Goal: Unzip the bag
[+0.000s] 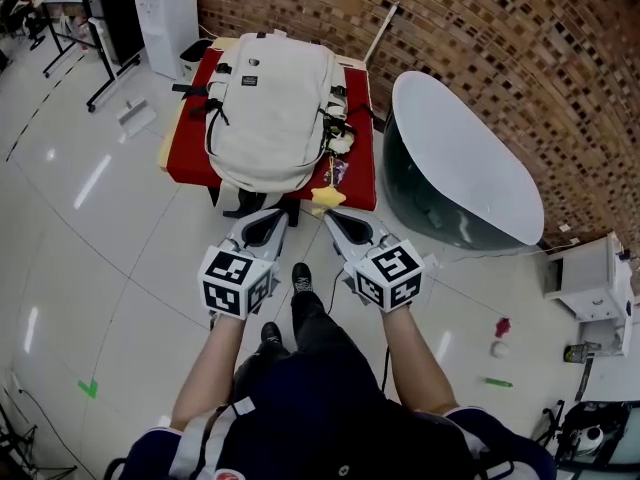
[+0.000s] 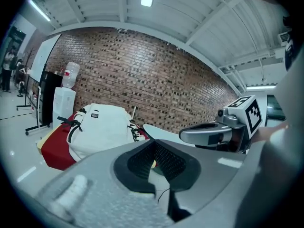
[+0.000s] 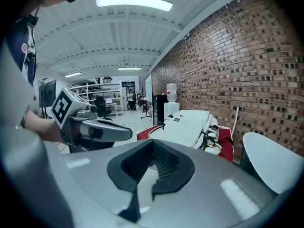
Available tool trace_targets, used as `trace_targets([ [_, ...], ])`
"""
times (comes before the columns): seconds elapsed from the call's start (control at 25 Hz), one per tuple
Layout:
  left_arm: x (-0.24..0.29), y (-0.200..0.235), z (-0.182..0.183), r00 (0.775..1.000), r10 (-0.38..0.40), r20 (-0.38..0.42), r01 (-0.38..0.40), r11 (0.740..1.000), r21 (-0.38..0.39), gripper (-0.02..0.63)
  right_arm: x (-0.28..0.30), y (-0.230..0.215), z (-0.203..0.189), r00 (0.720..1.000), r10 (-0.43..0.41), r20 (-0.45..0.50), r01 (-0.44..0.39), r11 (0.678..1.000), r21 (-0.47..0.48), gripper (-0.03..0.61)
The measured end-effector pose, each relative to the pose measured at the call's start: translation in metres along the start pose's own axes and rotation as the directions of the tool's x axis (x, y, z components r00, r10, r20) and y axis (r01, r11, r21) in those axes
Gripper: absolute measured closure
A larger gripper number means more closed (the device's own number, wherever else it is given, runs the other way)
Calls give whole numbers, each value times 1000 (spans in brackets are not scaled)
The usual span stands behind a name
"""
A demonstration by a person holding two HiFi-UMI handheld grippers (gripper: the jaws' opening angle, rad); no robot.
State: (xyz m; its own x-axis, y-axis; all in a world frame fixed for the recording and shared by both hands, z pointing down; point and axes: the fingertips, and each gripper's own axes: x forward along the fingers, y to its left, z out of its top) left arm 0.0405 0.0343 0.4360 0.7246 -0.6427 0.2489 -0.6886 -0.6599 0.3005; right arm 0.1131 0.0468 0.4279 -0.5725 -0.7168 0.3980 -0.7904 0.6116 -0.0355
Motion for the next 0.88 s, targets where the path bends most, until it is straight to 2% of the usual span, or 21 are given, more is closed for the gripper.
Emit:
trace_targets([
  [0.16,23,17,2,1000,19,-24,-18,1000,10,611,31,-26,-2,1000,25,-8,-25,1000,7,574],
  [0.4,69,50,1,995,72,-72,-69,997,47,611,79,-83,-6,998,32,-61,-34,999,-35,574],
  [0.72,122,76,-16,979,107,-172,-100,994,45,611,128,-155,-49,980,54,-189,-61,998,-32,572],
  [0.76,127,79,-19,976,110,-186,-104,994,45,611,134,-160,-56,976,64,-207,-72,997,-30,566],
  [0.8,131,83,-21,973,113,-200,-106,993,47,611,141,-165,-61,971,74,-225,-83,996,-30,498],
  [0.88,140,90,-25,967,118,-224,-109,993,50,611,153,-174,-72,961,80,-266,-96,994,-46,485],
])
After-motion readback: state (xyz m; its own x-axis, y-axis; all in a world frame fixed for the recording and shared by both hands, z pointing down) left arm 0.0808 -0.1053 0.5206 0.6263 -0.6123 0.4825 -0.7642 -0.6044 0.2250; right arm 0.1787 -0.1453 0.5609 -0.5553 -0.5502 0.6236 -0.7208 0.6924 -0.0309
